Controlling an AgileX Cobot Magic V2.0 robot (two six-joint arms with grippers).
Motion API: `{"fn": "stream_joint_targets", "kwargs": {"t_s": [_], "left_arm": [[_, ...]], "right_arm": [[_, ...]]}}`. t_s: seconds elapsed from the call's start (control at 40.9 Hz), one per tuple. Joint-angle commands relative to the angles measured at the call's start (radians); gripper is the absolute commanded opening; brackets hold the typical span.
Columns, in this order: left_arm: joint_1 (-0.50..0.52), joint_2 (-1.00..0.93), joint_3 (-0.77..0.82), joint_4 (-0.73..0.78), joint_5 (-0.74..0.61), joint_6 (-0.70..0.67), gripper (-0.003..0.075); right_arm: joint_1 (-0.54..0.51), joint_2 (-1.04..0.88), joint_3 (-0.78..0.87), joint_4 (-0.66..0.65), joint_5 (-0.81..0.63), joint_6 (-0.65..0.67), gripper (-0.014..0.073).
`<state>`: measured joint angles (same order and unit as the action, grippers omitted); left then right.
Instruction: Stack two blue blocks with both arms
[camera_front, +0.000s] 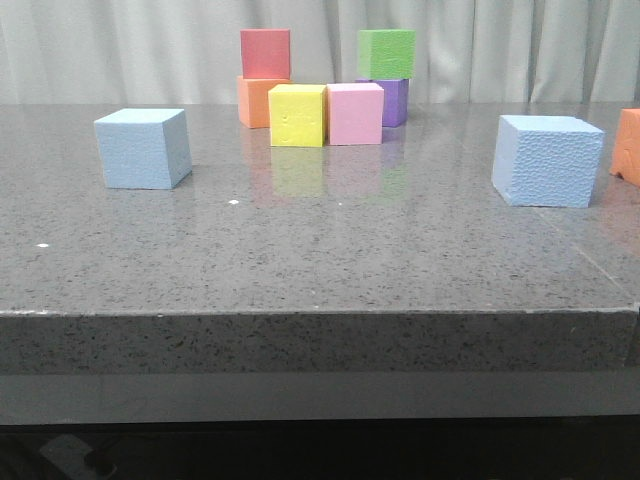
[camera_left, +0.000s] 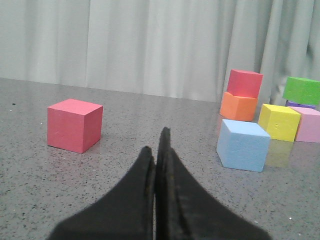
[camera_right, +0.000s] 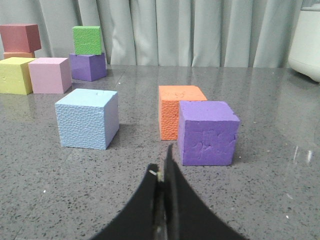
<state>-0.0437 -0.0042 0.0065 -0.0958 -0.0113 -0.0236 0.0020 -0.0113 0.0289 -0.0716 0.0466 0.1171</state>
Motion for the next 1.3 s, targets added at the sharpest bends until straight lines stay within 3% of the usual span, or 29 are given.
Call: {"fn": "stream_joint_targets", "kwargs": {"t_s": [0.0, 1.271], "left_arm": [[-0.003, -0.018, 0.001, -0.006, -0.081, -0.006, -0.0020], [-0.003, -0.018, 0.001, -0.006, -0.121, -0.006, -0.0020]], "right_arm": [[-0.002, -0.017, -0.007, -0.006, -0.077, -0.002, -0.0067], [-0.002, -0.017, -0.007, -0.006, -0.090, -0.002, -0.0067]]}}
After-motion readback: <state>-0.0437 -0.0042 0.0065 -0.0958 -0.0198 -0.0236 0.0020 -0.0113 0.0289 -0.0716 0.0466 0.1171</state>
